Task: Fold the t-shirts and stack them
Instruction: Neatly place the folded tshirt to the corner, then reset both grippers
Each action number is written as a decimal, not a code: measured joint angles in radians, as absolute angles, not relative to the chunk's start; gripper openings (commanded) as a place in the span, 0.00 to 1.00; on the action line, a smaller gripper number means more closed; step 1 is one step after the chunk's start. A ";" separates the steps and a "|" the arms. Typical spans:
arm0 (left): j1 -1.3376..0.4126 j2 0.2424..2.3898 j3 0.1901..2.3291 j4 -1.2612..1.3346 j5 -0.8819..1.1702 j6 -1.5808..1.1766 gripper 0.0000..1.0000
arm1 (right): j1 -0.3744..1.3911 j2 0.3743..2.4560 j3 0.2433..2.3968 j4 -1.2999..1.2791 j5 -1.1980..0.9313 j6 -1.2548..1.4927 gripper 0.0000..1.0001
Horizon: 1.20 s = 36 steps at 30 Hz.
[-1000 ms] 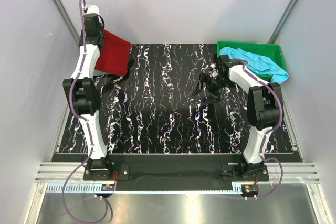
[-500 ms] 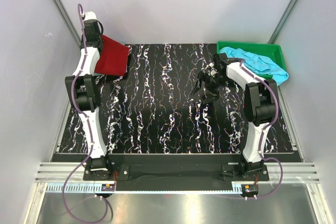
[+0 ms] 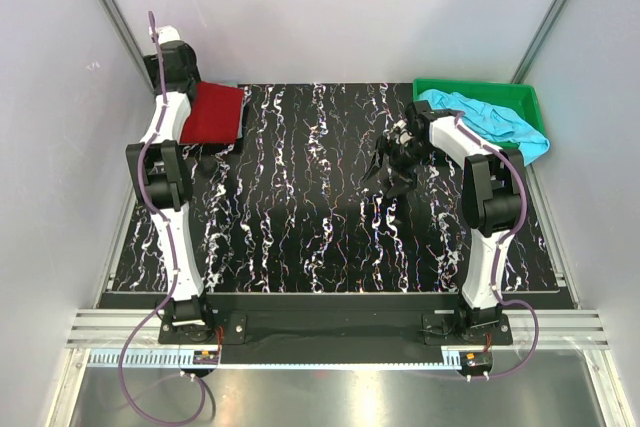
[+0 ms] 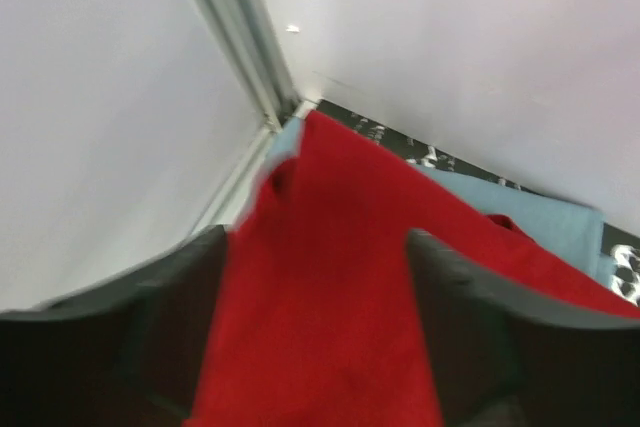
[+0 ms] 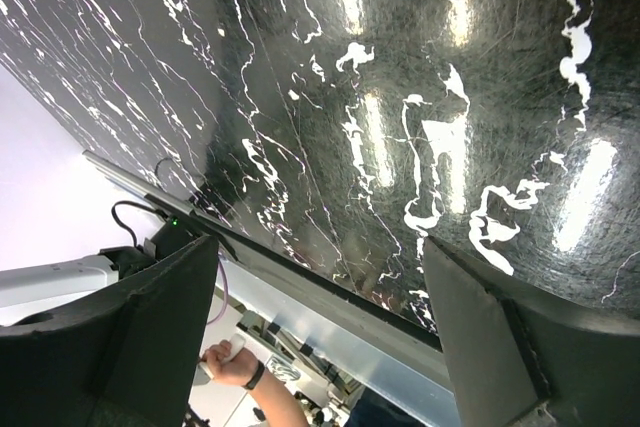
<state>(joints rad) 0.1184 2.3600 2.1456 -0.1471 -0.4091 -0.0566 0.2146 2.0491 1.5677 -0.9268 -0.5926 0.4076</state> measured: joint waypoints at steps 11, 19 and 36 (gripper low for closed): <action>0.078 2.099 1.841 -0.159 -0.447 -0.082 0.99 | 0.220 1.932 1.437 -0.898 -0.593 0.421 0.96; -0.175 1.412 1.354 -0.246 -0.332 -0.241 0.99 | 0.224 1.439 1.007 -0.781 -0.597 0.517 1.00; -0.440 0.059 0.149 -0.236 0.282 -1.065 0.99 | 0.228 0.415 0.180 -0.437 -0.636 0.957 1.00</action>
